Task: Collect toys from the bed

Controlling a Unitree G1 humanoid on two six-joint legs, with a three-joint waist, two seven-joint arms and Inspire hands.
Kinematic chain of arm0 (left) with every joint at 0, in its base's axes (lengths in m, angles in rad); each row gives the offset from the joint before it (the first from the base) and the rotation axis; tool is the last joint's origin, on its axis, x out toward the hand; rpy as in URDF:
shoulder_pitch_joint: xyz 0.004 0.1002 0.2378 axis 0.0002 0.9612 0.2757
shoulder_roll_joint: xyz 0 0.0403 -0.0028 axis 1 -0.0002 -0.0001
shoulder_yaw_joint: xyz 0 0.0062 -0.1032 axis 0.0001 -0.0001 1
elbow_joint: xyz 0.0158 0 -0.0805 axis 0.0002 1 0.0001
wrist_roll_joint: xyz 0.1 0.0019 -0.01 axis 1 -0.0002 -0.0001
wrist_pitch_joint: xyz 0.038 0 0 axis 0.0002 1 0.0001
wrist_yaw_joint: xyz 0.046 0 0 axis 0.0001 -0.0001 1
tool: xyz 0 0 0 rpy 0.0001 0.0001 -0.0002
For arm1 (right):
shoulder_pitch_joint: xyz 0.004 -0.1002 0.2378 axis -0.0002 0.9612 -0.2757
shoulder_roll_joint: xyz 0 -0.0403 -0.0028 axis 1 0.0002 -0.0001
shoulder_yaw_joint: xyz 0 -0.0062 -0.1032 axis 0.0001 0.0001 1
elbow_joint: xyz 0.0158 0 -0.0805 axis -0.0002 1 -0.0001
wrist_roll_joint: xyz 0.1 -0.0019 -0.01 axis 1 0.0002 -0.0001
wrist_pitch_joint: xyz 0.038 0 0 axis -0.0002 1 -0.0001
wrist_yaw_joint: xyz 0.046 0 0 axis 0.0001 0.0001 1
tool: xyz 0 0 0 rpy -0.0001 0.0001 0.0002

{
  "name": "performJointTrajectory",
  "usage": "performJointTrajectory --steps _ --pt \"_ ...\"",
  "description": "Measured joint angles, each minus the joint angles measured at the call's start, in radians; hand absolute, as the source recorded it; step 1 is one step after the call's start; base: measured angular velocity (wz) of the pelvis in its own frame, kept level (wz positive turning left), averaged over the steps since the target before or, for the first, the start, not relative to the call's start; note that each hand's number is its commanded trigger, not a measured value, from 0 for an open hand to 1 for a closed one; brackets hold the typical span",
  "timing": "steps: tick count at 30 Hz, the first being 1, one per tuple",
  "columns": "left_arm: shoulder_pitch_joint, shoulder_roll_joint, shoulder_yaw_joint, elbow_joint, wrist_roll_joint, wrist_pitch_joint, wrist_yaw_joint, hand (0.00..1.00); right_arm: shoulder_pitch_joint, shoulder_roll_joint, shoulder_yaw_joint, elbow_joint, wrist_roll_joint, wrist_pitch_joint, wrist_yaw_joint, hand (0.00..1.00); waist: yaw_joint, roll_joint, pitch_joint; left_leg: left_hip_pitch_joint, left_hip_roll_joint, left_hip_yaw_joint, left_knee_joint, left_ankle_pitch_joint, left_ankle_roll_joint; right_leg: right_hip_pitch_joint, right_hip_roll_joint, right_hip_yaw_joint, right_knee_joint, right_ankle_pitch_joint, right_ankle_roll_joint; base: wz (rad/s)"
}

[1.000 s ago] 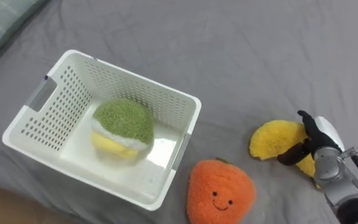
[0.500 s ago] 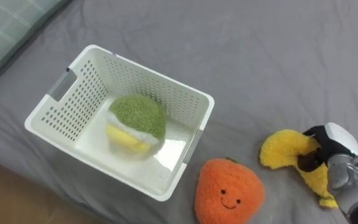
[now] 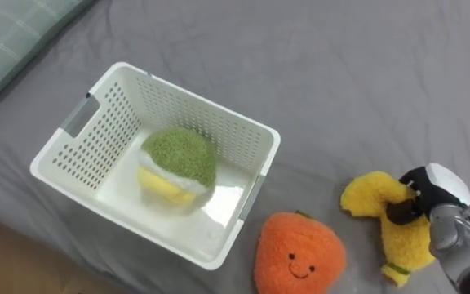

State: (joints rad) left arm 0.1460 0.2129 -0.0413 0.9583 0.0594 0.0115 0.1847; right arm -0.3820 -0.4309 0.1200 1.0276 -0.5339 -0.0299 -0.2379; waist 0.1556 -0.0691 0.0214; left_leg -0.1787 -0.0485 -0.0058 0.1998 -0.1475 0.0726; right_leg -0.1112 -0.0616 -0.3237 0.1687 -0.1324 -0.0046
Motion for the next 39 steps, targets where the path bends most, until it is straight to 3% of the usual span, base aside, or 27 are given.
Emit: performJointTrajectory --steps 6,7,12,25,29,32,39 --pt "0.017 0.001 0.018 0.001 -0.011 -0.007 0.001 0.0 0.065 0.0 -0.024 -0.2 -0.025 -0.001 0.001 1.0 -0.043 -0.021 -0.0133 0.048 0.001 0.005 -0.007 0.0 0.0 0.04 0.007 0.017 -0.001 0.0 0.0 -0.07" --pt "0.024 0.001 0.021 -0.001 -0.008 -0.009 0.001 0.0 0.075 0.0 -0.027 -0.23 -0.026 0.001 0.002 1.0 -0.046 -0.028 -0.0194 0.061 0.002 0.014 -0.014 0.0 0.0 0.045 0.008 0.024 0.001 0.0 0.0 -0.18" --pt "0.052 0.001 0.04 -0.004 0.001 -0.012 0.0 0.0 0.139 -0.005 -0.043 -0.447 -0.04 0.006 0.014 1.0 -0.055 -0.029 -0.0217 0.116 0.004 0.036 -0.031 0.0 0.001 0.083 0.01 0.047 -0.001 0.0 0.0 -0.16" --pt "0.064 -0.004 0.086 -0.006 0.022 -0.012 0.033 0.0 0.176 -0.004 -0.066 -0.81 -0.029 0.013 0.082 1.0 -0.072 -0.016 -0.0135 0.184 0.006 0.065 -0.057 -0.001 0.001 0.122 0.018 0.101 -0.001 0.0 0.0 -0.09" --pt "0.056 -0.035 0.107 -0.01 0.064 -0.012 0.043 0.0 0.197 -0.001 -0.067 -0.994 -0.044 0.018 0.133 1.0 -0.072 -0.011 -0.0112 0.191 0.007 0.067 -0.066 -0.001 0.001 0.126 0.019 0.103 -0.002 0.0 0.001 -0.01" --pt "0.051 -0.057 0.114 -0.01 0.091 -0.012 0.043 0.0 0.199 0.006 -0.069 -1.09 -0.038 0.018 0.175 1.0 -0.068 -0.012 -0.0116 0.193 0.008 0.073 -0.067 -0.001 0.001 0.127 0.02 0.103 -0.002 0.0 0.001 0.0" --pt "0.03 -0.058 0.117 0.02 0.112 -0.012 0.043 0.0 0.197 0.047 -0.06 -1.181 -0.015 0.033 0.25 1.0 -0.036 -0.014 -0.0123 0.206 0.01 0.074 -0.069 -0.001 0.001 0.138 0.021 0.104 -0.002 0.0 0.001 -0.01"
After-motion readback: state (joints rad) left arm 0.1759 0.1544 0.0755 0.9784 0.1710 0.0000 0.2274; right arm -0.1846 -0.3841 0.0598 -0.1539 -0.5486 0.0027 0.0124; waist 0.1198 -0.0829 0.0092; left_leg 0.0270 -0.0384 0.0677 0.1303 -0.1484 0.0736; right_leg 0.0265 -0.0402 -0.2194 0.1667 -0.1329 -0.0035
